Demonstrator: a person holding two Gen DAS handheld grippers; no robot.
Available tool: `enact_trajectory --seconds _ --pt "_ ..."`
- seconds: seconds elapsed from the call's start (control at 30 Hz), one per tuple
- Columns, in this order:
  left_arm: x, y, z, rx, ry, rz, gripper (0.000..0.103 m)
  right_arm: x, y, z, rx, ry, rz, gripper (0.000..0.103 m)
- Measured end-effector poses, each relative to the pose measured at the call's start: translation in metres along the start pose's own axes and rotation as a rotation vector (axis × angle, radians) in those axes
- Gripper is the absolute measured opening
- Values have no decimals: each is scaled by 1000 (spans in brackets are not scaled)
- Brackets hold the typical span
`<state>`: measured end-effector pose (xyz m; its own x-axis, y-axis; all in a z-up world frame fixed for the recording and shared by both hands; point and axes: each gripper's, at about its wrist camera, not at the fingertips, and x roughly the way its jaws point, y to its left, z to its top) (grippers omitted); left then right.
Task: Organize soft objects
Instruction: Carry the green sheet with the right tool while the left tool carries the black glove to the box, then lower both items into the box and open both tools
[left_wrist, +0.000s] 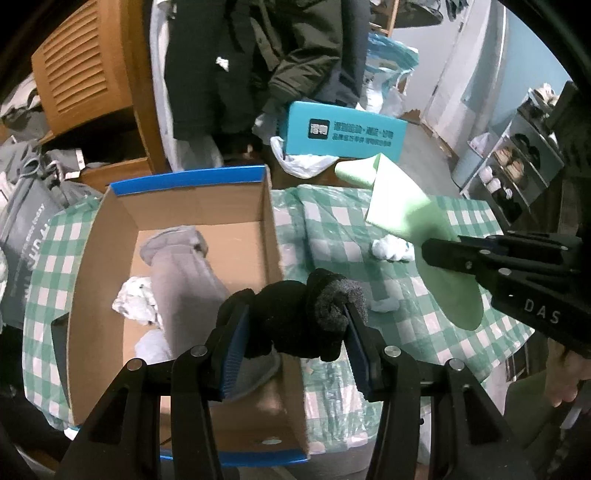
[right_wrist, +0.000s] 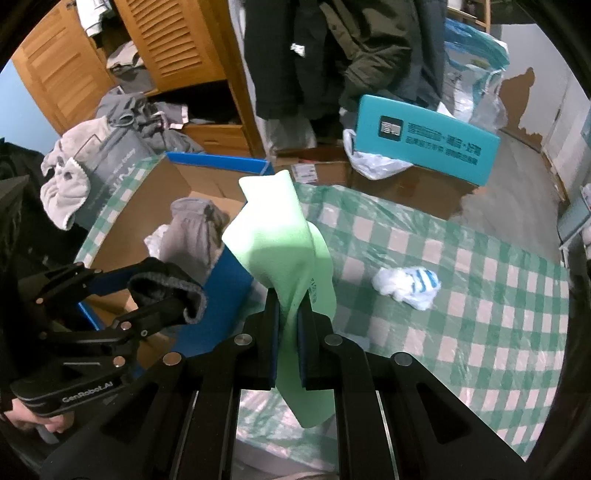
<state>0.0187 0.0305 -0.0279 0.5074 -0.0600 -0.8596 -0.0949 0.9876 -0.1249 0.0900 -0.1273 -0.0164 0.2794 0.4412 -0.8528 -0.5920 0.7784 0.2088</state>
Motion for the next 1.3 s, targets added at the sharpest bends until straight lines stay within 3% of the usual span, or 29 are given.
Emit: enact_trajectory --seconds 0.6,1.3 --pt "-6 61 -4 -85 -16 53 51 29 60 32 -75 27 47 8" --pt "9 118 -16 -175 37 111 52 86 117 54 -106 116 110 8"
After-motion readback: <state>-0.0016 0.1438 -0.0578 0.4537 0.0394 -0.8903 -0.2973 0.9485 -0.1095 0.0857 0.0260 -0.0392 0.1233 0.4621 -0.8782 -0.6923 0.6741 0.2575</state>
